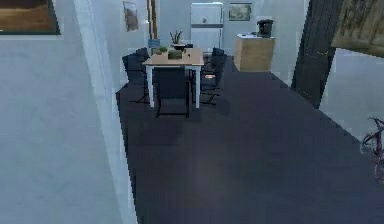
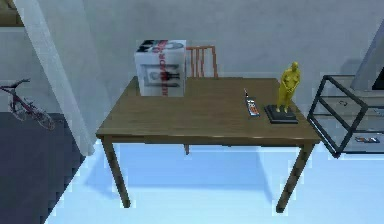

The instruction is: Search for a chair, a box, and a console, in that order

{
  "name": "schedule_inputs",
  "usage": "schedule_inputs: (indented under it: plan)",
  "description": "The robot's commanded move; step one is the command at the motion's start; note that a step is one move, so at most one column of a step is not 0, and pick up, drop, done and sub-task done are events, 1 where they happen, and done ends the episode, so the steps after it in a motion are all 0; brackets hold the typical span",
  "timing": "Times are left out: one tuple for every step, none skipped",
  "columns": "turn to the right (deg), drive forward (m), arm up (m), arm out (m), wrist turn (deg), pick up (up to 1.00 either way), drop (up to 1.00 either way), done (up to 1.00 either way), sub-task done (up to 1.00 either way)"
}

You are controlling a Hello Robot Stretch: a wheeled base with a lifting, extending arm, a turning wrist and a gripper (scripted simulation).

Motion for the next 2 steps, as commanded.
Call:
schedule_inputs:
  plan:
    - [3.0,0.0,0.0,0.0,0.0,0.0,0.0,0.0,0.0]
    - [9.0,0.0,0.0,0.0,0.0,0.0,0.0,0.0,0.0]
